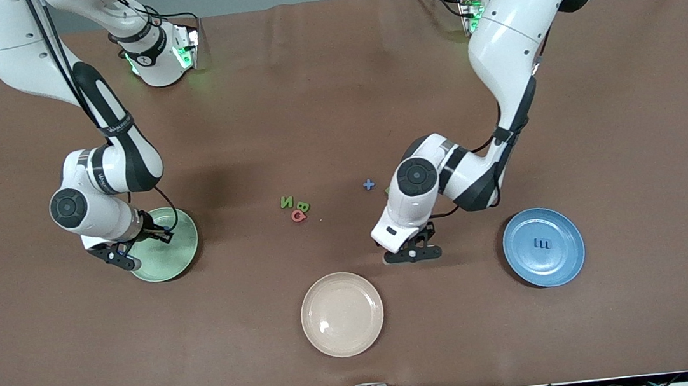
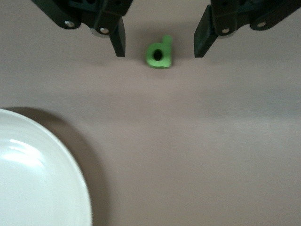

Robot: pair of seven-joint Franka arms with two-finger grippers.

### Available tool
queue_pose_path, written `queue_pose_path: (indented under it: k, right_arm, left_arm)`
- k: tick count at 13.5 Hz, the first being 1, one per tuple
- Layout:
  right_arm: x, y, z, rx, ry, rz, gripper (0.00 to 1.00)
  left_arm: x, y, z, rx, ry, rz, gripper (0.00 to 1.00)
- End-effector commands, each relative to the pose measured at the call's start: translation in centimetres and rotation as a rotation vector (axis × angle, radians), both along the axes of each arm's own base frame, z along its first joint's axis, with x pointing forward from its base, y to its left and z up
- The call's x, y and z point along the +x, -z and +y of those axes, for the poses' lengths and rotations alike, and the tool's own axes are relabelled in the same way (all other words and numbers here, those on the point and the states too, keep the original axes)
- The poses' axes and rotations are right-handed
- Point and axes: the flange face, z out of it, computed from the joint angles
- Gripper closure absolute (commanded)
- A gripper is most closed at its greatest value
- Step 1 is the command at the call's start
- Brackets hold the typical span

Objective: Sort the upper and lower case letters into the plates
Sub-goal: 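Grasp the green p with the left gripper while the right gripper returns to letters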

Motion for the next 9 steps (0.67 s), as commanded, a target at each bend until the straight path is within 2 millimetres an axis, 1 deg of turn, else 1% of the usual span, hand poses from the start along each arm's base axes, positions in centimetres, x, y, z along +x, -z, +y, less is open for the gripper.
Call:
queue_pose_path:
  k: [1, 2, 3, 4, 5, 6, 7, 9]
  right_arm:
    - [-1.6, -0.9, -0.2, 0.005, -0.015, -0.011, 0.97]
    - [-1.6, -0.8, -0.2, 0.004, -0.015, -0.008, 0.94]
    - [-1.6, -0.8, -0.2, 0.004, -0.015, -0.005, 0.88]
    - [-1.7, -0.8, -0.3, 0.005, -0.015, -0.002, 0.66]
    - [-1.6, -0.8, -0.3, 0.005, -0.015, -0.003, 0.48]
    - [-1.5, -0.9, -0.3, 0.005, -0.015, -0.006, 0.14]
    - [-1.3, -1.2, -0.2, 0.006, -0.017, -0.009, 0.00]
    - [-0.6, -2.1, -0.2, 0.008, -0.019, -0.009, 0.00]
  left_arm:
    - [0.7, 1.5, -0.4, -0.011, -0.004, -0.022, 0.41]
    - [0.5, 1.8, -0.6, -0.012, 0.003, -0.022, 0.41]
    - [0.4, 2.2, -0.6, -0.008, 0.007, -0.019, 0.42]
    - [0.4, 2.5, -0.6, -0.006, 0.008, -0.017, 0.42]
    - [0.4, 2.4, -0.6, -0.006, 0.011, -0.019, 0.42]
    - [0.4, 2.5, -0.5, -0.004, 0.015, -0.018, 0.42]
    - [0.4, 2.6, -0.5, -0.003, 0.015, -0.017, 0.43]
    - [0.3, 2.6, -0.5, 0.000, 0.015, -0.016, 0.55]
